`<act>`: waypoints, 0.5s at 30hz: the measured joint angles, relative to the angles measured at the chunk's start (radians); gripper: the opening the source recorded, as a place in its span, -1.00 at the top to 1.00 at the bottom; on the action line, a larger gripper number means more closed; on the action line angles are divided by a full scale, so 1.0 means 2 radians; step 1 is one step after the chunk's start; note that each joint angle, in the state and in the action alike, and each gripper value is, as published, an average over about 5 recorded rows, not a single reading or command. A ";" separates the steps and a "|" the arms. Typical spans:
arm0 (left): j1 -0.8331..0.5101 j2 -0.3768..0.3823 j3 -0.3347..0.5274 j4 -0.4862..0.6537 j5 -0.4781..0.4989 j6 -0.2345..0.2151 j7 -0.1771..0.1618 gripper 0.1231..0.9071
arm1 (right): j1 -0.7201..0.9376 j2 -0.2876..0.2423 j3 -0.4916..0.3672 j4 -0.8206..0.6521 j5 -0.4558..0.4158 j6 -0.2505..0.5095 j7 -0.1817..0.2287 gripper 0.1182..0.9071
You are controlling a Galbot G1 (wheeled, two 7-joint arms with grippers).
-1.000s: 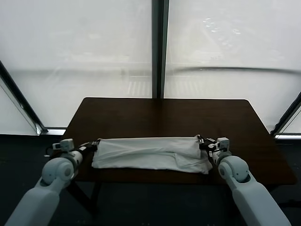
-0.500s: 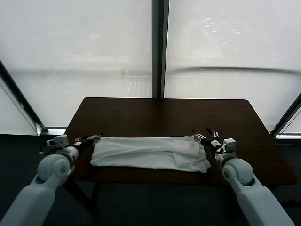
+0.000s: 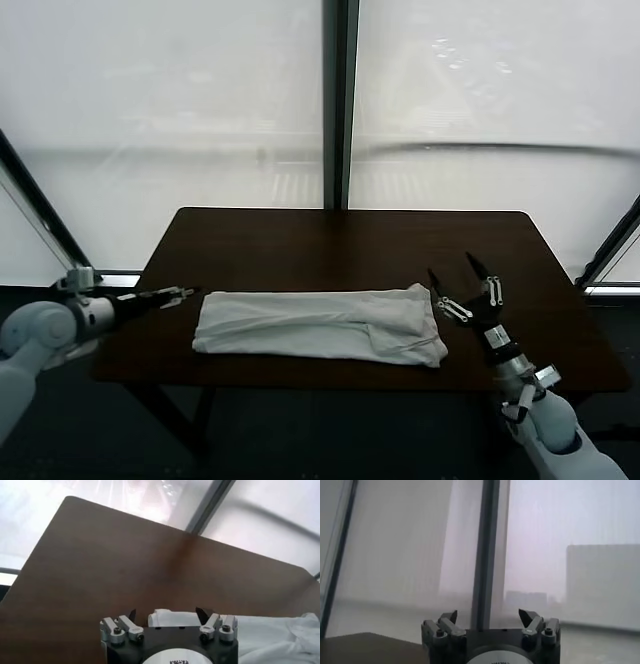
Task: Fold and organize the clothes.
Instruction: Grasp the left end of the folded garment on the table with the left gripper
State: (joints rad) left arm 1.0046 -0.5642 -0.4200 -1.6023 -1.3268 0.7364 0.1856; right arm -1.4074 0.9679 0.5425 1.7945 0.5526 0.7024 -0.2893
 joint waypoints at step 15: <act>0.003 0.009 0.037 0.041 0.006 0.000 0.080 -1.00 | -0.138 0.032 0.102 0.065 0.025 0.055 -0.040 -1.00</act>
State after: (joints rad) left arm 1.0098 -0.5457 -0.3462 -1.5208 -1.3140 0.7365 0.3448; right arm -1.6840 1.0314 0.7456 1.9249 0.6021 0.8116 -0.3685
